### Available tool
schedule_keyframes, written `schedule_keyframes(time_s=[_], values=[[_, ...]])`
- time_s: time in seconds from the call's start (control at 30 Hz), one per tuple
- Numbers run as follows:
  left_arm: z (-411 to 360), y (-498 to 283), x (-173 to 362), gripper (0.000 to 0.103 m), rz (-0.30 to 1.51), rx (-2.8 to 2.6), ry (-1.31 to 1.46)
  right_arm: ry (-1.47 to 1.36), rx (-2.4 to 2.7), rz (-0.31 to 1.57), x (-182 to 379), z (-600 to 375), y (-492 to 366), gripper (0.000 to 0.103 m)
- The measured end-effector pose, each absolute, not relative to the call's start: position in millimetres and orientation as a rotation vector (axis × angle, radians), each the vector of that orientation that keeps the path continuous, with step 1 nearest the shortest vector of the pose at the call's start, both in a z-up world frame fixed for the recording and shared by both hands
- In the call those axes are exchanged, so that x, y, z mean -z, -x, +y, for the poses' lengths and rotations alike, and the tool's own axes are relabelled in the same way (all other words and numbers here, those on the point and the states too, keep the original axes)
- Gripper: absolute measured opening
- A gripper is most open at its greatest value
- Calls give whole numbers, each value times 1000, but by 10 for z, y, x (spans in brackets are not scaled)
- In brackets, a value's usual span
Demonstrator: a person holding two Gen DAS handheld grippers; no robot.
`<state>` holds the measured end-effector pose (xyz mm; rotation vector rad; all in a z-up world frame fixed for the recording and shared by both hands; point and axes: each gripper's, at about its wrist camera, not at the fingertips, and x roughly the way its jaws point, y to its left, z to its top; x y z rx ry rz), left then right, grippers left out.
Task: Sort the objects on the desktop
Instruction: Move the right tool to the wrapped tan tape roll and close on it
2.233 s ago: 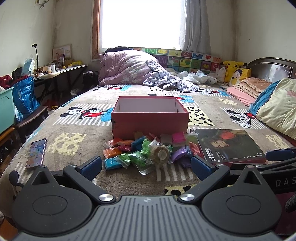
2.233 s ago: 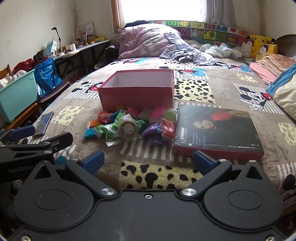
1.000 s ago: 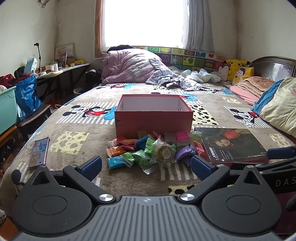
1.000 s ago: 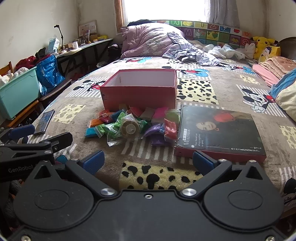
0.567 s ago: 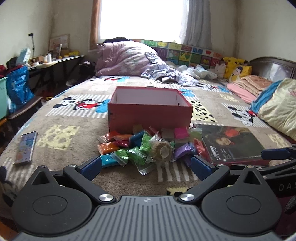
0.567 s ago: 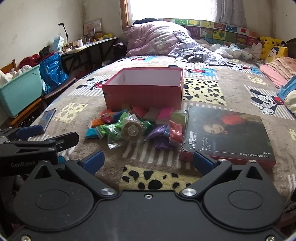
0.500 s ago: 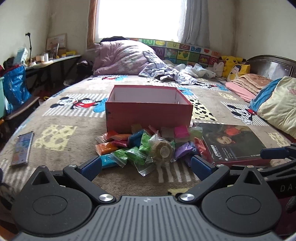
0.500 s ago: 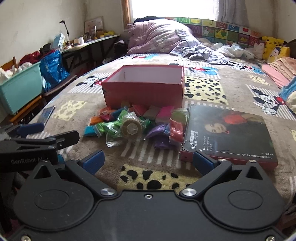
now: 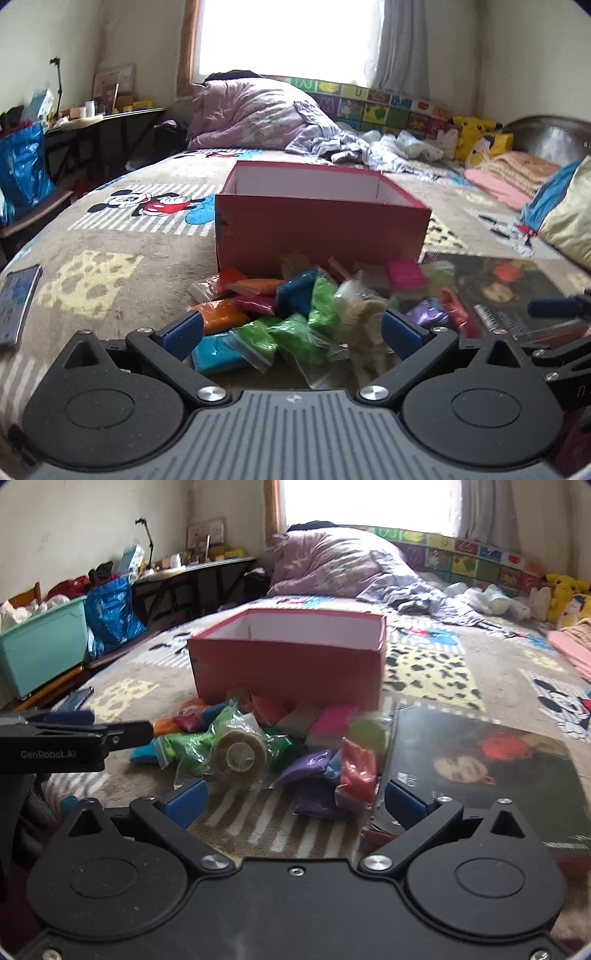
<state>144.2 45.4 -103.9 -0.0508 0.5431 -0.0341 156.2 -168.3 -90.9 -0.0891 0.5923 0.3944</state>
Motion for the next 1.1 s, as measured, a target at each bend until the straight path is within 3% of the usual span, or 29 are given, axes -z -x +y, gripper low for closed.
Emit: schedule_keyframes(time_s=[0.5,0.73,0.83,0.93,1.1], values=[[974,-1791,1516,102,642,-21,165,371,-602,442,1231,-1048,-1892,102],[1038,-1756,1600,102,601,8,186,501,-647,361,1388,-845,-1930,102],[1027,-1778,1624,102,598,29,201,506,-653,360,1426,-869,-1949,99],[1012,-1805,1629,102,594,41,219,510,-667,377,1464,-912,-1998,83],[973,-1866,1646,102,603,50,244,518,-695,368,1493,-921,-2053,82]])
